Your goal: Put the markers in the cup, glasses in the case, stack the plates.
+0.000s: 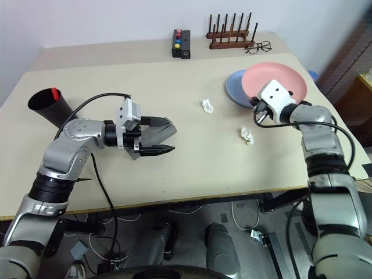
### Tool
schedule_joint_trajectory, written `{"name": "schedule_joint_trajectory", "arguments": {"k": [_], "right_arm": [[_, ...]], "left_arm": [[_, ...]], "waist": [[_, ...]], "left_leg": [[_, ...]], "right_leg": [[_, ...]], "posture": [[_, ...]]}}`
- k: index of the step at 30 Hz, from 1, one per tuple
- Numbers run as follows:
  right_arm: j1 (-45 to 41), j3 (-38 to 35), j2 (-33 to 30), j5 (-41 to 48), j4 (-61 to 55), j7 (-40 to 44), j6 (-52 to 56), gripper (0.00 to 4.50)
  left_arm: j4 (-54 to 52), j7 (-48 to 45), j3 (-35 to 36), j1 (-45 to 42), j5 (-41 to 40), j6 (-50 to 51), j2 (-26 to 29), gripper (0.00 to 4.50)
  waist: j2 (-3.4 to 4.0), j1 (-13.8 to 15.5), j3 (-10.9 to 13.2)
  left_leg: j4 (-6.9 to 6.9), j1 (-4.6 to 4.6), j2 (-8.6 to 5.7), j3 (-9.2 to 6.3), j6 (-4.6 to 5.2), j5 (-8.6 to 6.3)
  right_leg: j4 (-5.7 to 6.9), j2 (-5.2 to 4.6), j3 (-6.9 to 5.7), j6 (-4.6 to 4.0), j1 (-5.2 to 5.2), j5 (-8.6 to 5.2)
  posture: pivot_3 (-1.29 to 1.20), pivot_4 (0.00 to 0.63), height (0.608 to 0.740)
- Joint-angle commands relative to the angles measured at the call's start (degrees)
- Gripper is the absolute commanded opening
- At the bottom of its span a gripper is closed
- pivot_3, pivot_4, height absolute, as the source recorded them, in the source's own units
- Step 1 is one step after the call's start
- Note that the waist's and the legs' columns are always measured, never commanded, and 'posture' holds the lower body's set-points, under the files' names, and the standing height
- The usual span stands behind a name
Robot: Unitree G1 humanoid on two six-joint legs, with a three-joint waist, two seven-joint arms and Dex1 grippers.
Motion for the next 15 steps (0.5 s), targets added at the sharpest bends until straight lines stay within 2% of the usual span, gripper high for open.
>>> {"name": "schedule_joint_trajectory", "arguments": {"k": [1, 7, 15], "right_arm": [[-7.79, 0.72, 0.9, -2.63, 10.4, -0.77, -5.49, 0.05], [-13.91, 1.88, 3.88, -5.57, 20.11, -2.24, -8.74, 0.05], [-16.25, 1.51, 8.4, -7.14, 23.78, -3.03, -9.19, 0.05]], "left_arm": [[-4.78, 2.86, 3.01, 1.73, -1.87, 1.92, 0.75, 4.5], [-9.66, 5.98, 4.97, 5.92, -3.33, 4.61, 2.4, 4.5], [-14.39, 9.76, 7.42, 9.61, -4.99, 7.48, 3.64, 4.5]], "waist": [[0.03, -0.06, 0.03], [0.04, -0.26, 0.03], [0.05, -0.22, 0.03]], "left_leg": [[-0.03, 0.0, 0.0, 0.01, 0.0, 0.0], [-0.27, 0.01, 0.01, 0.0, -0.04, 0.02], [-0.3, 0.01, 0.01, 0.0, -0.1, 0.06]], "right_leg": [[0.01, 0.0, 0.01, 0.0, -0.03, 0.0], [0.04, 0.02, 0.05, -0.02, -0.16, 0.0], [0.11, 0.04, 0.08, -0.06, -0.21, 0.03]], "posture": [[0.0, 0.15, 0.74], [0.0, 0.15, 0.74], [0.0, 0.15, 0.74]]}}
